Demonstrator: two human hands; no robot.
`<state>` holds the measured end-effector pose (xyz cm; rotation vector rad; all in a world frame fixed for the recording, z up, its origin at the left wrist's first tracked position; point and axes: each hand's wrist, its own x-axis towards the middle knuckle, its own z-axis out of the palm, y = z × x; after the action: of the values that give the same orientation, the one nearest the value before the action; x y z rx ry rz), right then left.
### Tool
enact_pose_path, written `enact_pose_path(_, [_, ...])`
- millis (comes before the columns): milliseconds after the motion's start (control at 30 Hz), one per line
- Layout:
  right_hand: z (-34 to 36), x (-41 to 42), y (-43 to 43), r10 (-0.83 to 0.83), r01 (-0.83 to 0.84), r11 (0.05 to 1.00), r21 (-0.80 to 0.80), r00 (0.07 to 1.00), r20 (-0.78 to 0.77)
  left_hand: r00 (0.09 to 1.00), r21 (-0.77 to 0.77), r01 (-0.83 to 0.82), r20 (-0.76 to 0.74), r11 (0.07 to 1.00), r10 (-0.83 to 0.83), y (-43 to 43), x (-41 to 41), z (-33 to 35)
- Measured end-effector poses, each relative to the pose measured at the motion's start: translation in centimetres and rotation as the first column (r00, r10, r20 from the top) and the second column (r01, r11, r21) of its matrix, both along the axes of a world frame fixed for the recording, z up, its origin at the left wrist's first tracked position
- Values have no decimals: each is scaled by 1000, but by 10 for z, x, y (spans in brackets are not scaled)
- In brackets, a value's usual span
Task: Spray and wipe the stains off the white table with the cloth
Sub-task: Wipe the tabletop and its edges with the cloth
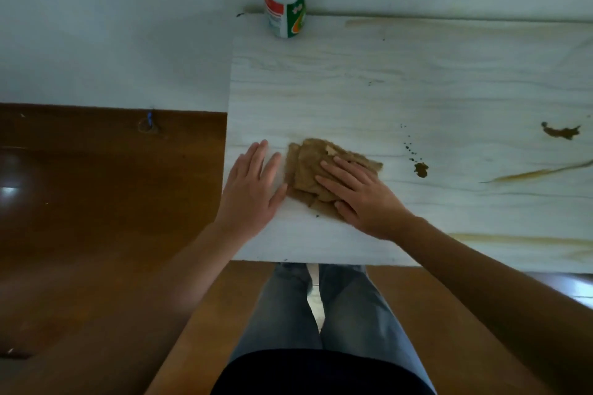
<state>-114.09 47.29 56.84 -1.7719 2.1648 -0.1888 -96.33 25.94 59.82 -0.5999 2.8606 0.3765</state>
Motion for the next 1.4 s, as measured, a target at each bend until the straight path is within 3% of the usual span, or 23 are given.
enact_pose_path(100, [2, -39, 5, -324, 324, 946, -20, 946, -16, 1000, 2, -5, 28, 1000, 5, 0, -18, -2])
enact_pose_path(167, [2, -47, -6, -543, 543, 839, -33, 840, 4, 997, -8, -21, 68, 1000, 22, 2, -26, -5])
enact_pose_path(267, [2, -27, -37, -714, 714, 700, -18, 700, 23, 997, -34, -48, 65, 998, 50, 7, -29, -12])
enact_pose_path(333, [3, -6, -51, -657, 657, 754, 11, 753, 20, 997, -39, -54, 51, 998, 56, 9, -28, -15])
enact_pose_path(400, [3, 9, -53, -419, 420, 907, -20, 907, 39, 997, -45, -54, 46, 998, 56, 9, -28, -18])
enact_pose_path(467, [0, -1, -48, -168, 170, 983, -61, 985, 40, 996, -50, -51, 68, 997, 54, 8, -29, -19])
enact_pose_path(533, [-4, -28, -50, -50, 51, 996, -79, 999, 12, 995, -56, -49, 86, 997, 54, 8, -29, -20])
enact_pose_path(733, [-1, -106, -110, -2, 3, 998, -61, 1000, 14, 994, -84, -105, 1, 991, 105, 12, -41, -18])
enact_pose_path(900, [2, -173, -146, -55, 54, 997, -54, 998, -13, 992, -120, -108, -74, 987, 100, -7, -85, -19])
enact_pose_path(1000, [3, -214, -144, -263, 260, 960, -103, 965, -17, 996, -148, -83, -41, 986, 78, -18, -111, -22])
enact_pose_path(1133, [0, -240, -112, -603, 601, 790, -119, 797, 17, 996, -178, -84, -38, 981, 79, -17, -114, -28])
enact_pose_path(1267, [-4, -217, -88, -751, 751, 652, -106, 658, 44, 997, -179, -76, -26, 981, 72, -18, -111, -28])
enact_pose_path(1333, [-4, -192, -84, -698, 695, 709, -121, 716, 26, 997, -180, -77, -16, 981, 75, -19, -111, -29])
enact_pose_path(1400, [-6, -165, -79, -531, 526, 838, -145, 848, 8, 997, -177, -78, -3, 981, 79, -18, -111, -29])
